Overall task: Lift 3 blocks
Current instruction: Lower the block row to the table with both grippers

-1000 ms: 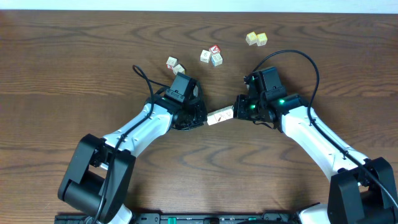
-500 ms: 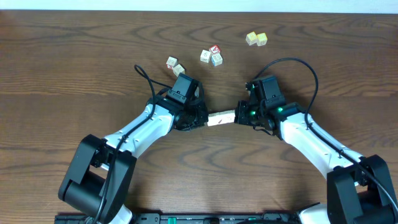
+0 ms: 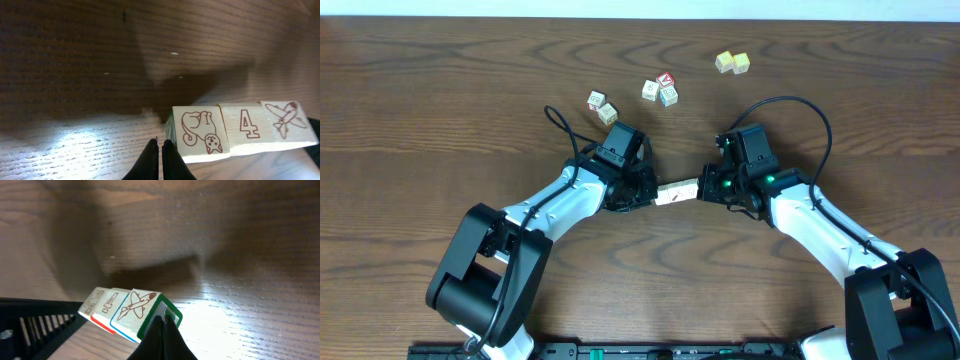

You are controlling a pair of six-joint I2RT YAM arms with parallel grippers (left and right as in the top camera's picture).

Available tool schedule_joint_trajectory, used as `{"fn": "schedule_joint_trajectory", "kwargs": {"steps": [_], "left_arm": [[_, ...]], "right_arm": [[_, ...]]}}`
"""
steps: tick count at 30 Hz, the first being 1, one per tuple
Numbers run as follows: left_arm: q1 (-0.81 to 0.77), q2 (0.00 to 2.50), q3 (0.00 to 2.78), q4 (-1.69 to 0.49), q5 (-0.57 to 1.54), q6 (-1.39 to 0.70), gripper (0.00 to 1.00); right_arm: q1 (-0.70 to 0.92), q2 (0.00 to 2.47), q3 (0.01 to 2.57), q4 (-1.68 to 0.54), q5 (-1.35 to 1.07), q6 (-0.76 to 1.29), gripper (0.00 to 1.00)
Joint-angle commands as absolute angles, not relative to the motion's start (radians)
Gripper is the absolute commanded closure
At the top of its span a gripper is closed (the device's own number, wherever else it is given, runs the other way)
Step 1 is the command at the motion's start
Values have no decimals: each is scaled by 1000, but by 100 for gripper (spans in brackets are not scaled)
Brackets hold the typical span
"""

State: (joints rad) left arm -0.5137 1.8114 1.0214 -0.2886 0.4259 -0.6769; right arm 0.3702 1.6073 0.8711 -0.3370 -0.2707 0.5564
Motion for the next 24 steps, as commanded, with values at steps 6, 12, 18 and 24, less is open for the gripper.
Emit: {"fn": "schedule_joint_trajectory", "kwargs": {"steps": [6, 12, 18, 24], "left_arm": [[-563, 1802, 1056, -241, 560, -680, 93], [-587, 1803, 1056, -241, 559, -679, 93], [-628, 1811, 1056, -244, 526, -680, 93], [-634, 1811, 1054, -246, 516, -679, 93]], "right_arm": [[440, 1607, 815, -293, -501, 588, 99], [440, 1607, 809, -288, -498, 587, 99], [440, 1611, 809, -288, -490, 587, 99], [440, 1635, 808, -286, -470, 587, 99]]}}
